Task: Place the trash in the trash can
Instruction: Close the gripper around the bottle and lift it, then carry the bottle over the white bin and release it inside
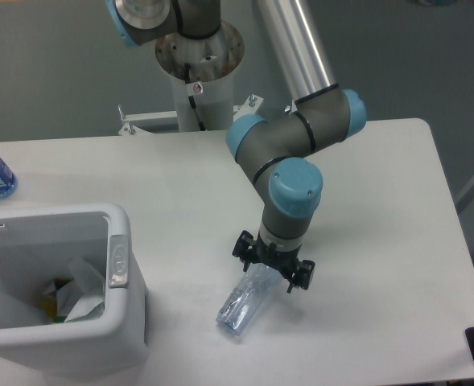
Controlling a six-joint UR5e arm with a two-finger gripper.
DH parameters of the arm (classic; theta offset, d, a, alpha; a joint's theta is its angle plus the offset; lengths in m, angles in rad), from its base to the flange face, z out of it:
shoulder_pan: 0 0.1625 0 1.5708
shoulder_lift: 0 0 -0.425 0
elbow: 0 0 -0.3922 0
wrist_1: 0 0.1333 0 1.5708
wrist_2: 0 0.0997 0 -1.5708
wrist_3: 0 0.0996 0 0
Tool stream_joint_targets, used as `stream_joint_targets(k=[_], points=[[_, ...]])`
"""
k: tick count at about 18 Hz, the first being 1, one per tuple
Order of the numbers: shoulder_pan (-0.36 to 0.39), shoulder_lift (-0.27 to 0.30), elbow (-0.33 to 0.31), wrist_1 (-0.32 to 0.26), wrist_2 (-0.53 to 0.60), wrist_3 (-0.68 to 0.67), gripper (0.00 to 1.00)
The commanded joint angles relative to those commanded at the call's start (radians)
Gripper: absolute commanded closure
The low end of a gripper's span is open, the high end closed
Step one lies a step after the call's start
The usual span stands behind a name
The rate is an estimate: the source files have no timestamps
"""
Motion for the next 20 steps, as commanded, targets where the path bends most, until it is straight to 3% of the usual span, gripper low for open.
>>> stream_joint_targets(k=[6, 7, 9, 11, 20], points=[[-0.002, 0.002, -0.025, 0.025, 0.017, -0.002, 0.0], [-0.002, 0.005, -0.025, 0.023, 0.017, -0.002, 0.06], [-0.002, 0.006, -0.025, 0.023, 0.017, -0.003, 0.31], [-0.002, 0.006, -0.023, 0.023, 0.017, -0.008, 0.44], [0.0, 0.012, -0.005, 0.023, 0.014, -0.015, 0.49]])
